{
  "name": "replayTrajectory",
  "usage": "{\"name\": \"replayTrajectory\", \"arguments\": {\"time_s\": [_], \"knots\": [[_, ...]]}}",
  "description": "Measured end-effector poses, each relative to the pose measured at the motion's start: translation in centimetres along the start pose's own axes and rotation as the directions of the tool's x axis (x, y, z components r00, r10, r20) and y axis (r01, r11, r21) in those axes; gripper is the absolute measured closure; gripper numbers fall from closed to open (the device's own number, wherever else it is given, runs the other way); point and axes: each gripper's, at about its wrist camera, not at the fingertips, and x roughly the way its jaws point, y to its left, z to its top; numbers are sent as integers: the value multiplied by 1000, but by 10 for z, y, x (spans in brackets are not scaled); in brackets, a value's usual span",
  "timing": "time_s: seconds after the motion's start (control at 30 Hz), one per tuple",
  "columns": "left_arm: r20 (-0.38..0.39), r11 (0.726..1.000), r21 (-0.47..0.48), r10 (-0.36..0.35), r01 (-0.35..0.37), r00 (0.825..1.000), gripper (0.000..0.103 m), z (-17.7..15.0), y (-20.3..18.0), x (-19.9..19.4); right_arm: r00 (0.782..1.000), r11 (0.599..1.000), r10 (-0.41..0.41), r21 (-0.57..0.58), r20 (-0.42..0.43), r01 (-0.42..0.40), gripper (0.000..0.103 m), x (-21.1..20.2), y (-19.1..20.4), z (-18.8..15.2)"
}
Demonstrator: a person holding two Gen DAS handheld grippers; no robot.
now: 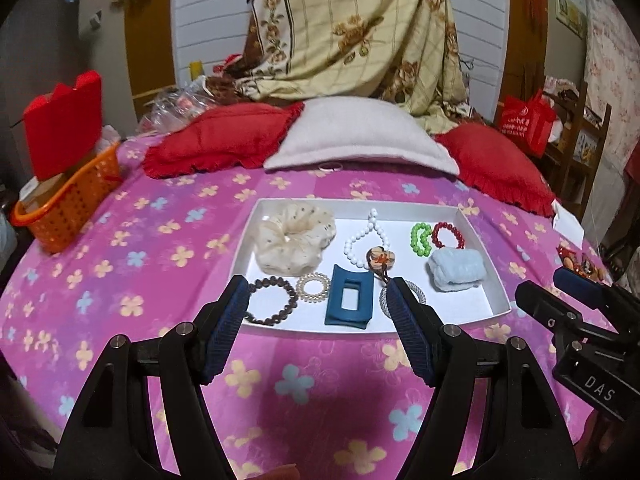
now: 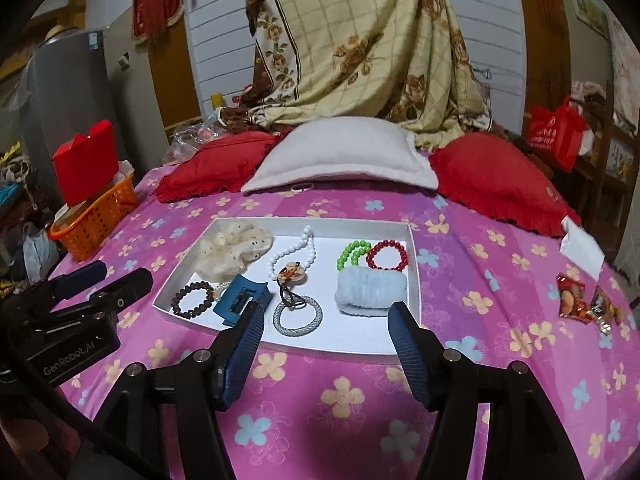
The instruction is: Organize jewelry
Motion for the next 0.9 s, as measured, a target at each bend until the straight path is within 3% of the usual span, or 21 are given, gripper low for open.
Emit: {"name": "replayTrajectory", "arguments": {"time_s": [0.17,0.27,0.6,0.7,0.9], "knots": [[28,1000,-12,14,-14,1000,32,-4,5,-20,1000,1000,6,11,16,-6,40,-15,5,-3],[36,1000,-18,21,-20,999,32,-7,7,-28,1000,1000,3,17,30,-3,30,-22,7,-8],[45,1000,-19,21,-20,999,32,-11,7,-39,999,1000,-17,7,40,17,29,-32,11,-9],[46,1000,-16,24,-23,999,32,-11,7,-39,999,1000,-11,5,36,11,21,-31,11,-9],[45,1000,-16,25,-25,999,32,-11,6,-42,999,1000,-15,-6,34,15,21,-31,12,-10]]}}
